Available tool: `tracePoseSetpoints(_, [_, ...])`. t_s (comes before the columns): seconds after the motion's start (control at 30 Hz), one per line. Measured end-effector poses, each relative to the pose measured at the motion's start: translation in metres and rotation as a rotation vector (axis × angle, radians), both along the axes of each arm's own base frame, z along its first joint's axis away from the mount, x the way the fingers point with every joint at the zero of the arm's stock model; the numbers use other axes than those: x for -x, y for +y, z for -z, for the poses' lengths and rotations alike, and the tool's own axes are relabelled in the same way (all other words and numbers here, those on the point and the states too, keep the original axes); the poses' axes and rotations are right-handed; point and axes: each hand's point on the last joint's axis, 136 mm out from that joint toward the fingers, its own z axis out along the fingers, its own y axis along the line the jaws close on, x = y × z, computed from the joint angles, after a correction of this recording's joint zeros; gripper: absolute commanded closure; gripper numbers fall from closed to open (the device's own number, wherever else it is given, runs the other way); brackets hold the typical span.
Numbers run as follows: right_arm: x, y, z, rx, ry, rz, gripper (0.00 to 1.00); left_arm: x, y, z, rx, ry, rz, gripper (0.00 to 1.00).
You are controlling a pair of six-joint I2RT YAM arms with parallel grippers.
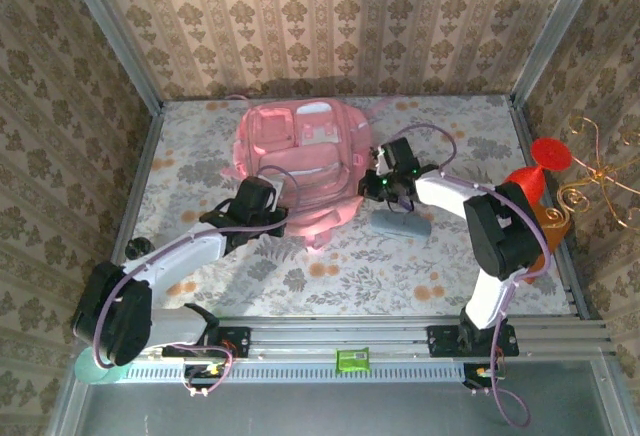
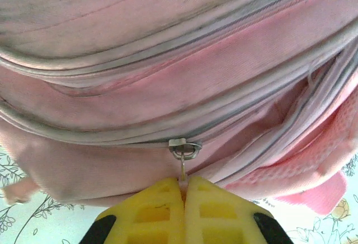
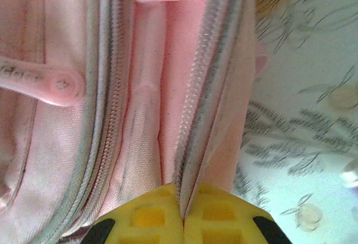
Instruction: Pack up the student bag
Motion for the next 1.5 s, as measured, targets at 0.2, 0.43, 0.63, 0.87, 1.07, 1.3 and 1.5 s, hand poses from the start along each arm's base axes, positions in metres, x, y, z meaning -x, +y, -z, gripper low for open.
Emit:
tracePoseSetpoints(0.2, [-0.026,-0.005,0.003,0.034,0.009,-0.011,0.85,0.012,-0.024,-0.006,0.081,0.012,0.091,1.0])
tracePoseSetpoints(0.43, [-0.038,-0.016,-0.015,0.11,-0.06,0.01,0.49,0.018,-0.036,-0.01,0.141,0.029,0.127,1.0])
tracePoseSetpoints(0.63, [0.015,-0.006,-0.039,0.126,-0.086,-0.026,0.27,0.016,-0.037,-0.005,0.136,0.038,0.126,1.0])
tracePoseSetpoints(0.87, [0.085,0.046,-0.019,0.089,-0.02,-0.125,0.16,0.016,-0.038,-0.003,0.133,0.042,0.126,1.0])
tracePoseSetpoints(1.07, [0.096,0.062,0.013,0.067,0.053,-0.096,0.29,0.016,-0.038,-0.003,0.133,0.042,0.126,1.0])
tracePoseSetpoints(1.3, [0.084,0.063,0.015,0.035,0.045,-0.043,0.73,0.013,-0.033,-0.002,0.11,0.032,0.105,1.0])
tracePoseSetpoints(1.5, [0.069,0.044,0.013,0.038,0.035,0.002,0.85,0.006,-0.018,-0.008,0.074,-0.006,0.059,1.0])
